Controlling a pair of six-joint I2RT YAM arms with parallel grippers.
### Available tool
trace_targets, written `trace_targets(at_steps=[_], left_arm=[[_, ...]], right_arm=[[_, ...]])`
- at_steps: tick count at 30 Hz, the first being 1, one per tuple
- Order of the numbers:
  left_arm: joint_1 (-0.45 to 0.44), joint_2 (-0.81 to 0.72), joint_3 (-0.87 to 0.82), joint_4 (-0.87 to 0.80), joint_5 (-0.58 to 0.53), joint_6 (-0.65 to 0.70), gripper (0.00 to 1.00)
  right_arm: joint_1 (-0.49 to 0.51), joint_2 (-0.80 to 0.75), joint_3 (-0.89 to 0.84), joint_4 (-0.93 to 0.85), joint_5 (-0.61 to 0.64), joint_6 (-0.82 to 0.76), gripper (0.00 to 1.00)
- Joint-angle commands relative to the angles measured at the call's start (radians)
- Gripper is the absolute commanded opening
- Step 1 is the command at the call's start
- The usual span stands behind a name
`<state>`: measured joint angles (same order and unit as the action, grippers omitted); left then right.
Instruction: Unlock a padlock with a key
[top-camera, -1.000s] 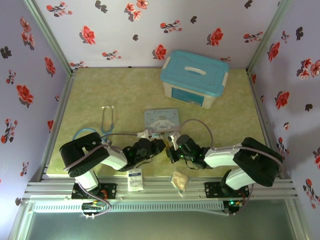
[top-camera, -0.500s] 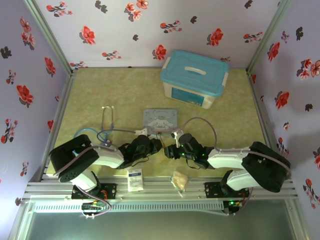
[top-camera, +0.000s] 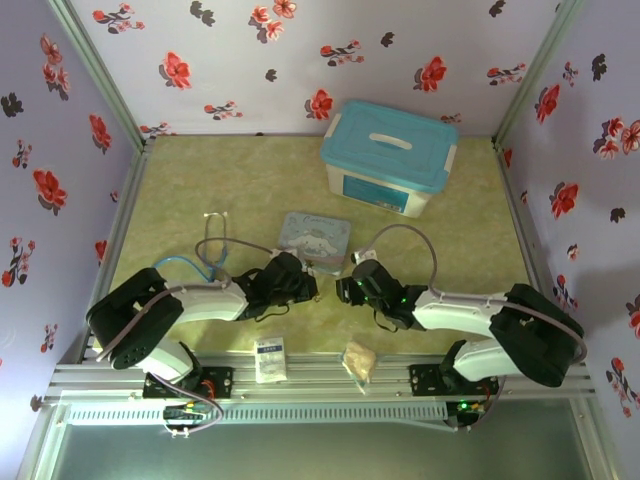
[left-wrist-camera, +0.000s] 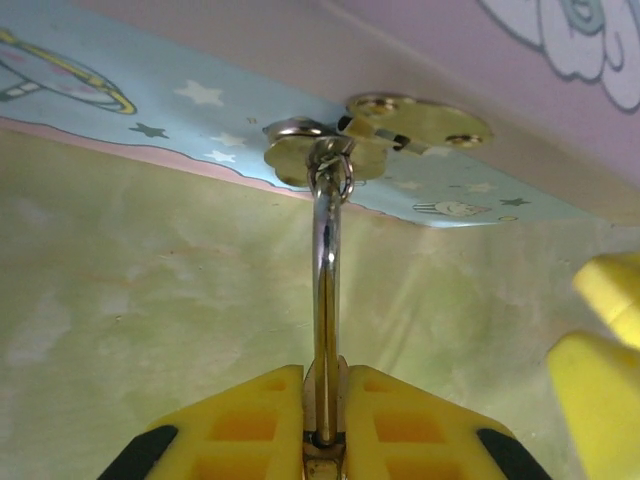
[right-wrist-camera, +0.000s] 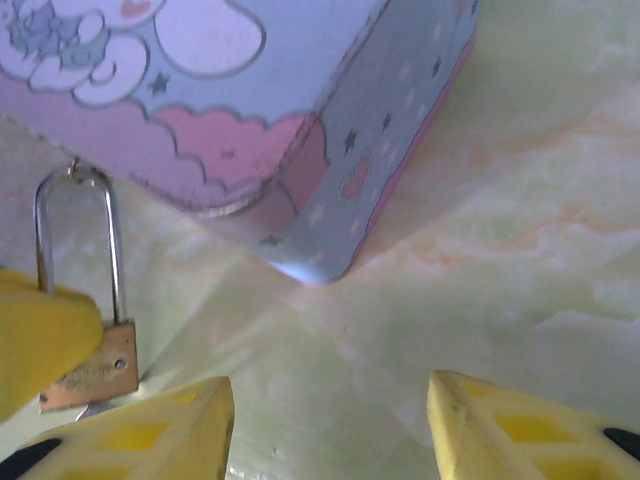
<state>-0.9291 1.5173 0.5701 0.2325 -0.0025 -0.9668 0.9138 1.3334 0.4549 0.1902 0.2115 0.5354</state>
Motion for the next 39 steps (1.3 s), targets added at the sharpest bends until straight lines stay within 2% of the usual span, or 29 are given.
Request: trace_targets(at_steps=[1, 5, 11, 15, 21, 27, 30, 35, 39], left_arm=[[0.006, 0.006, 0.029, -0.155, -0.001, 0.076, 0.16], [-0.006, 0.008, 0.072, -0.253, -0.063, 0.118, 0.24], [-0.044, 0.035, 0.136, -0.360, -0.135, 0.152, 0.29], [-0.067, 0.044, 0.146, -0.358, -0.142, 0.148, 0.29], [-0.074, 0.077, 0.136, -0.316, -0.143, 0.131, 0.39], [-0.074, 0.105, 0.141, -0.292, -0.143, 0.133, 0.38], [-0.077, 0.124, 0.152, -0.301, -0.147, 0.141, 0.33], [-0.098, 0.110, 0.197, -0.402, -0.212, 0.170, 0.15], [-0.105, 0.088, 0.229, -0.477, -0.247, 0.184, 0.15]], right_arm=[[-0.007, 0.023, 0.032, -0.048, 0.070, 0.028, 0.53], [-0.006, 0.044, 0.028, -0.034, 0.063, 0.039, 0.52], [-0.006, 0.051, 0.027, -0.040, 0.072, 0.042, 0.52], [-0.006, 0.057, 0.022, -0.040, 0.080, 0.043, 0.52], [-0.007, 0.078, 0.022, -0.029, 0.081, 0.047, 0.51], [-0.006, 0.076, 0.012, -0.027, 0.089, 0.048, 0.51], [-0.007, 0.063, 0.001, -0.029, 0.097, 0.052, 0.51], [-0.006, 0.045, -0.015, -0.033, 0.104, 0.055, 0.51], [-0.008, 0.045, -0.024, -0.030, 0.108, 0.056, 0.51]])
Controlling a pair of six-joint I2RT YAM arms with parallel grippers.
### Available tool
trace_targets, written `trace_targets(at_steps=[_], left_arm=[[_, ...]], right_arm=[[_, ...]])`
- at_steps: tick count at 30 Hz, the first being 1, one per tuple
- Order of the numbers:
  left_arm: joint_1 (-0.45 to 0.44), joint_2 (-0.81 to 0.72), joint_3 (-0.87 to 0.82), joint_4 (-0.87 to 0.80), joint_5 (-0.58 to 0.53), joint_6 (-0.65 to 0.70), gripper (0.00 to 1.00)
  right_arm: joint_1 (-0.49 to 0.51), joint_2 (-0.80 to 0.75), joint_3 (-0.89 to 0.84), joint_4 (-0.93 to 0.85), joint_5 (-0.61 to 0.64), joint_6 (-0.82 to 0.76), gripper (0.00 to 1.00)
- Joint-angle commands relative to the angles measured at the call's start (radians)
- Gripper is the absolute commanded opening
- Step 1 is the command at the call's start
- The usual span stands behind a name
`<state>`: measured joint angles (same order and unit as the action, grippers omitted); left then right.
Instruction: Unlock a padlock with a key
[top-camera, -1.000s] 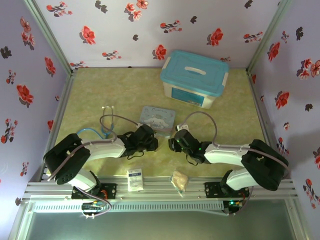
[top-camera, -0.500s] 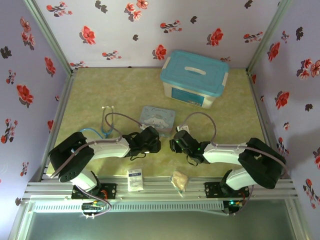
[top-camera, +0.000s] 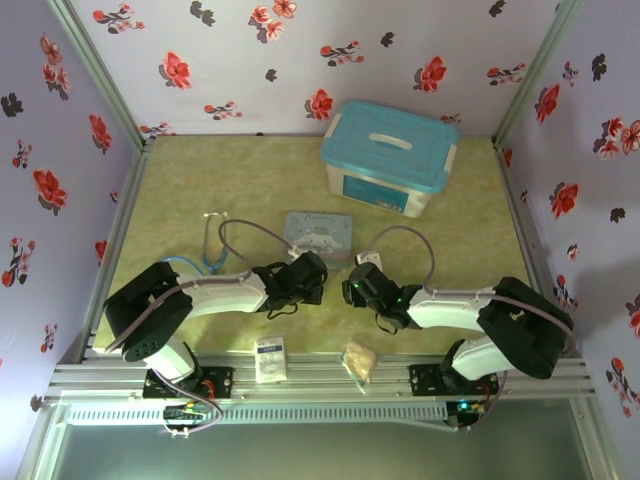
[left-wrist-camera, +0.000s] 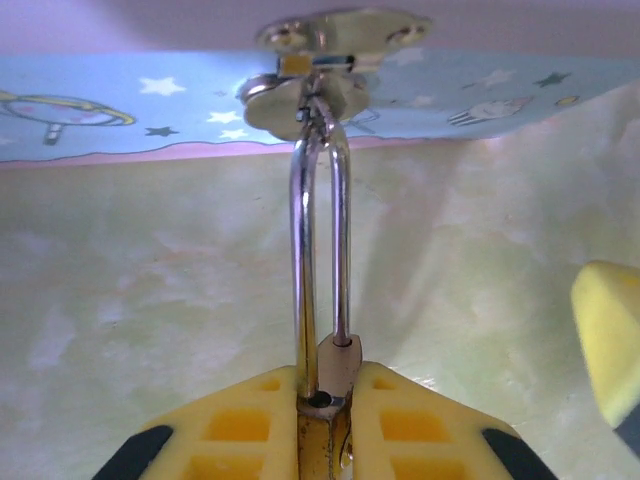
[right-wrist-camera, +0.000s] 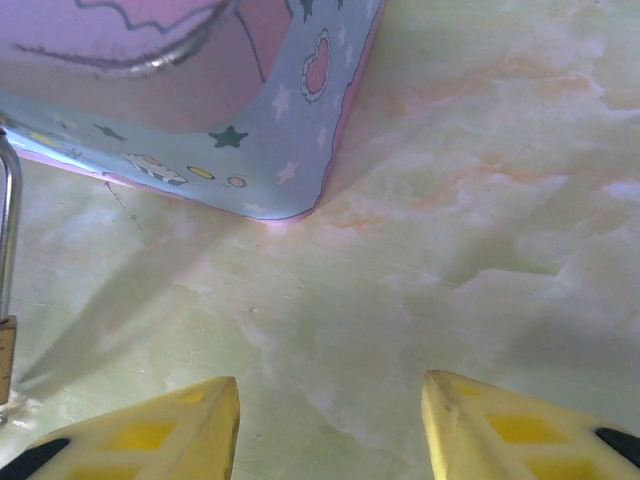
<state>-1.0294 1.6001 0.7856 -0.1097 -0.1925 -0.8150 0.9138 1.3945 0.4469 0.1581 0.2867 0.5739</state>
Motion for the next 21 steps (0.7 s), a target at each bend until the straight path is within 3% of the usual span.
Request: trace_targets(at_steps=[1, 7, 12, 21], left_arm=[[-0.004, 0.002, 0.022, -0.157, -0.062, 0.034, 0.15], [-0.004, 0.014, 0.062, -0.240, -0.076, 0.057, 0.15], [-0.013, 0.068, 0.151, -0.405, -0.144, 0.094, 0.14], [-0.030, 0.150, 0.230, -0.487, -0.184, 0.119, 0.16]], right_arm=[[-0.007, -0.014, -0.016, 0.006, 0.031, 0.017, 0.51], [-0.007, -0.009, -0.011, 0.006, 0.031, 0.017, 0.51], [-0.008, -0.008, -0.012, 0.007, 0.030, 0.015, 0.51], [-0.007, 0.004, -0.016, 0.012, 0.028, 0.019, 0.51]])
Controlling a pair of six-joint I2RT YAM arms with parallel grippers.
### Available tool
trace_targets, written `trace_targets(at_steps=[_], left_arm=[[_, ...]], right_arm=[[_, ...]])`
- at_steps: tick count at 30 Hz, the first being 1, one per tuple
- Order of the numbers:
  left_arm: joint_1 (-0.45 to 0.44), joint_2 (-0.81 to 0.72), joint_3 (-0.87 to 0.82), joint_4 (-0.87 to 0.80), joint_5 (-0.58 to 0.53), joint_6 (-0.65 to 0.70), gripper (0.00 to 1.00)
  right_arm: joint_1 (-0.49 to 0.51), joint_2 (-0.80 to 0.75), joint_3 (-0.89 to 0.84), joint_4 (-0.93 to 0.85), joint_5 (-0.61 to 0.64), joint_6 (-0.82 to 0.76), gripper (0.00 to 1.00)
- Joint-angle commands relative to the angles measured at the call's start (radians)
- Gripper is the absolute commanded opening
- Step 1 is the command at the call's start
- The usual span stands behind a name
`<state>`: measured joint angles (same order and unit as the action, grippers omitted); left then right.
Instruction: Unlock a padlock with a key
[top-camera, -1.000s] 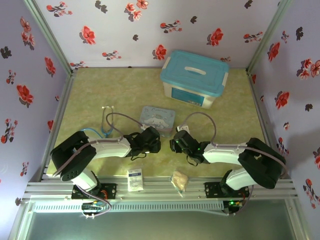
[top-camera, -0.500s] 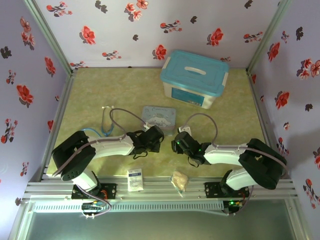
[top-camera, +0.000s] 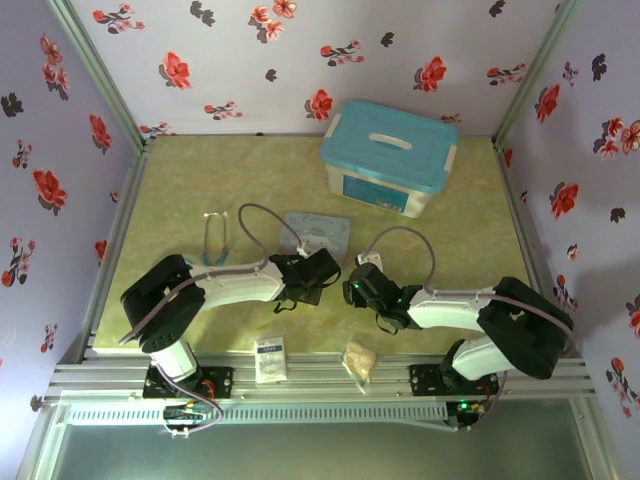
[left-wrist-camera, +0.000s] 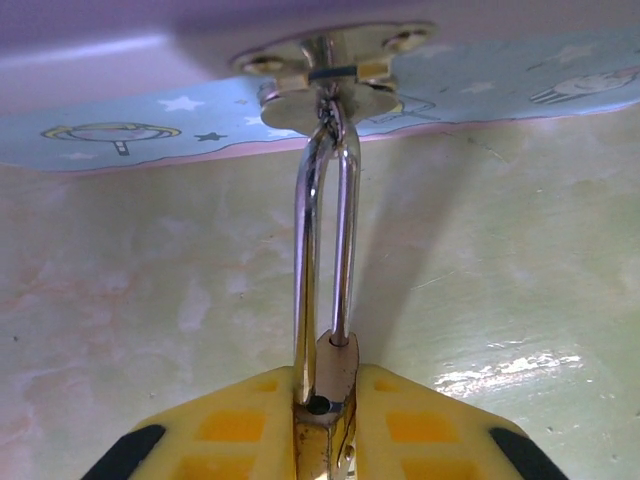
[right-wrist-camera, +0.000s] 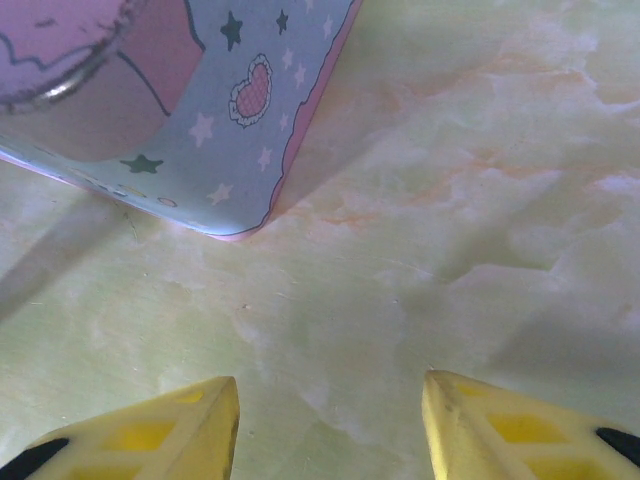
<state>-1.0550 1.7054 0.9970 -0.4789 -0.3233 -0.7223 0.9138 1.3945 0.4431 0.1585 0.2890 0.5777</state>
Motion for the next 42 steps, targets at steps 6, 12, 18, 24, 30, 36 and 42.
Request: trace_targets(at_steps=[6, 12, 18, 24, 30, 36, 42], left_arm=[[-0.016, 0.070, 0.035, -0.111, -0.050, 0.018, 0.23], [-0.045, 0.098, 0.057, -0.113, -0.052, 0.003, 0.24], [-0.068, 0.118, 0.081, -0.133, -0.061, -0.007, 0.26], [-0.080, 0.097, 0.083, -0.133, -0.062, -0.002, 0.32], [-0.108, 0.093, 0.124, -0.160, -0.102, 0.007, 0.30], [-0.135, 0.120, 0.161, -0.184, -0.112, -0.001, 0.31], [-0.152, 0.090, 0.132, -0.099, -0.061, -0.011, 0.31]], right_arm=[[-0.008, 0.018, -0.015, 0.024, 0.024, 0.015, 0.51], [-0.008, 0.037, -0.022, 0.042, 0.019, 0.020, 0.51], [-0.008, 0.052, -0.027, 0.054, 0.015, 0.026, 0.51], [-0.008, 0.038, -0.036, 0.062, 0.019, 0.029, 0.51], [-0.007, 0.035, -0.032, 0.055, 0.024, 0.028, 0.51], [-0.008, 0.046, -0.034, 0.057, 0.019, 0.036, 0.51], [-0.007, 0.047, -0.032, 0.055, 0.023, 0.034, 0.51]])
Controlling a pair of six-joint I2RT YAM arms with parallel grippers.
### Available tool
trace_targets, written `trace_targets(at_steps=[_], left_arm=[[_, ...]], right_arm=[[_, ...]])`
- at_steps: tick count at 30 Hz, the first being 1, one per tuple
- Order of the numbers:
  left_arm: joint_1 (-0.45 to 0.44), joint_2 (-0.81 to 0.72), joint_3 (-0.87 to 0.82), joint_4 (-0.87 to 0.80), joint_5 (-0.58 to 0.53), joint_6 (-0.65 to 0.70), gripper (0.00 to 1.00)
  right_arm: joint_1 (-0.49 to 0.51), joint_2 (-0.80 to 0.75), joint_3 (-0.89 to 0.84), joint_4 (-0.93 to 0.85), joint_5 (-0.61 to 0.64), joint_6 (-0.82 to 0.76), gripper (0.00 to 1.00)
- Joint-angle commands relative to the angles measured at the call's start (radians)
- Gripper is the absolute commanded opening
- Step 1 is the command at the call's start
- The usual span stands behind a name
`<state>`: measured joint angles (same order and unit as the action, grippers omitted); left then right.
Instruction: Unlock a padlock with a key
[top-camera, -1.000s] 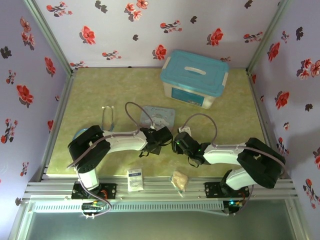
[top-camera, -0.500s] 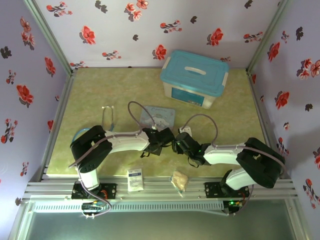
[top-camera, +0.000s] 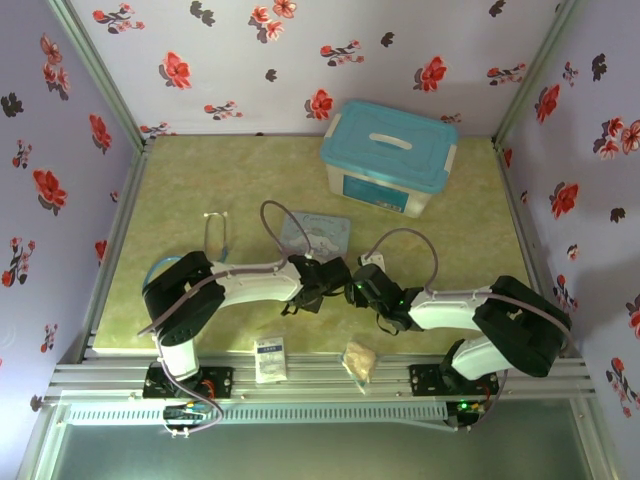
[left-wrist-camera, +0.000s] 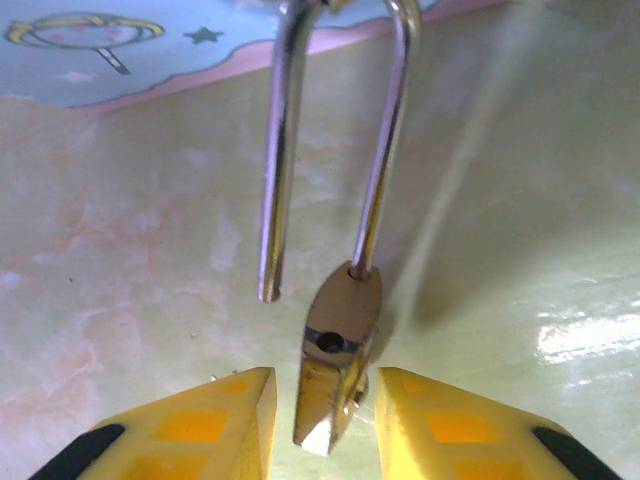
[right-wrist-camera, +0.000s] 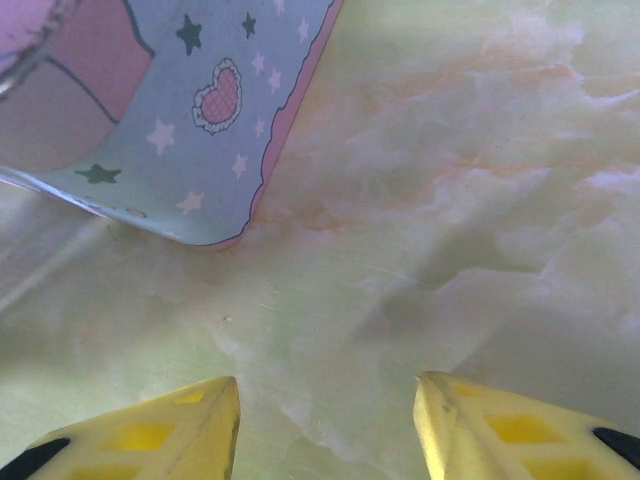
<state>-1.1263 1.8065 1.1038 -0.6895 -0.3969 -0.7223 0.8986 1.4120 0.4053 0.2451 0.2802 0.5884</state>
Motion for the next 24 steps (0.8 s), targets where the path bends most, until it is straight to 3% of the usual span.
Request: trace_targets(at_steps=[1, 15, 19, 24], left_arm=[[-0.082, -0.009, 0.024, 0.121, 0.017, -0.011, 0.31], [-0.076, -0.076, -0.019, 0.177, 0.031, -0.017, 0.35], [-0.057, -0.206, -0.078, 0.242, 0.046, -0.013, 0.48], [0.017, -0.438, -0.235, 0.400, 0.147, -0.027, 0.53]], right_arm=[[0.007, 0.031, 0.008, -0.033, 0.032, 0.023, 0.51], [0.007, 0.015, 0.007, -0.030, 0.010, 0.037, 0.51], [0.009, -0.019, -0.008, 0.008, -0.046, 0.054, 0.53], [0.049, -0.081, -0.007, 0.011, -0.036, 0.073, 0.52]])
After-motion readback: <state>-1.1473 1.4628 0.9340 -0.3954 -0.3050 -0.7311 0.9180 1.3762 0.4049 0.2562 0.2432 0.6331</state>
